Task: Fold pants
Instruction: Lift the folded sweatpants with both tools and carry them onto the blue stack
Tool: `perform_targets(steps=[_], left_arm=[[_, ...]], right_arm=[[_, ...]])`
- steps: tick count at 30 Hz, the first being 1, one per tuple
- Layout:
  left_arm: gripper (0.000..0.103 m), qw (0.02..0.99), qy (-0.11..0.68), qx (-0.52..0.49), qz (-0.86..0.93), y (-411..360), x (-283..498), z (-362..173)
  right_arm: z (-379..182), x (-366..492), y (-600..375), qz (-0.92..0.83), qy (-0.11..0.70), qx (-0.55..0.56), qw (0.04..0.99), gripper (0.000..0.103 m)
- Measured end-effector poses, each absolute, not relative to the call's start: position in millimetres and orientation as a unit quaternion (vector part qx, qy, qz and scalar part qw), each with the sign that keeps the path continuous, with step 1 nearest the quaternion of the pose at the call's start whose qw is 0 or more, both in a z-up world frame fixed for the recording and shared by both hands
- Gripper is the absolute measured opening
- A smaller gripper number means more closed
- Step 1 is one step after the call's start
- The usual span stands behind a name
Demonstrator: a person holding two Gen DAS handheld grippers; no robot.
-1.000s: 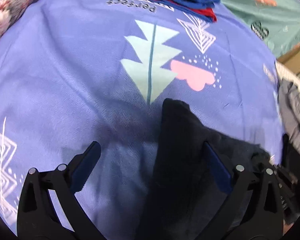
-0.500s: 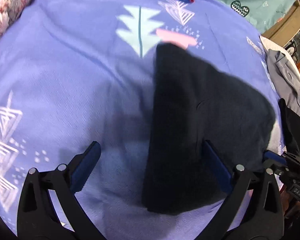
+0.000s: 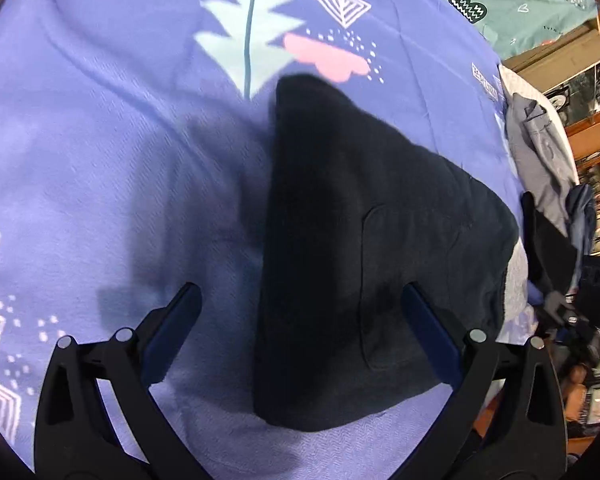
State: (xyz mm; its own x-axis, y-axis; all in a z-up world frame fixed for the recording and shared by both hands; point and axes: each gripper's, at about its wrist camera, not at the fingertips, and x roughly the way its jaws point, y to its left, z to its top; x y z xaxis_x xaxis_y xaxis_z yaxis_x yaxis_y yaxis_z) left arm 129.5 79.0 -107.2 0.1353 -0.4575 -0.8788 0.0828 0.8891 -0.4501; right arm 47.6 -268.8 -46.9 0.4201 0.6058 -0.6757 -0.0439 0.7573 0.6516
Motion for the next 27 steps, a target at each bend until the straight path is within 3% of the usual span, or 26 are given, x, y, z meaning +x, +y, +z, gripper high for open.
perform_targets(steps=[9,22,23,24,25,26,27], left_arm=[[0.1,0.725,0.627,-0.153,-0.239,69.6,136.2,-110.3],[0.099,0.737,0.605,-0.13,-0.272,42.9,146.7,-111.7],[0.086,0.748,0.599,-0.116,-0.261,38.7,145.2,-110.0],[0.081,0.76,0.591,-0.094,-0.253,32.8,141.6,-107.1],[0.071,0.767,0.583,-0.081,-0.255,28.6,138.0,-103.4],[0.06,0.772,0.576,-0.079,-0.256,27.2,136.4,-100.6],[0.054,0.778,0.569,-0.079,-0.255,27.4,135.3,-96.2]], right_arm=[[-81.5,75.6,-267.2,0.237,0.533,0.361,0.728,0.084],[-92.1,94.4,-233.5,0.233,0.546,0.305,0.744,0.085],[-91.7,94.4,-228.1,0.235,0.547,0.298,0.747,0.077],[-90.5,94.4,-222.7,0.24,0.547,0.288,0.749,0.072],[-90.1,94.6,-220.5,0.246,0.545,0.285,0.749,0.055],[-89.2,94.8,-219.8,0.25,0.544,0.282,0.75,0.047],[-86.9,94.7,-219.7,0.252,0.543,0.277,0.752,0.045]])
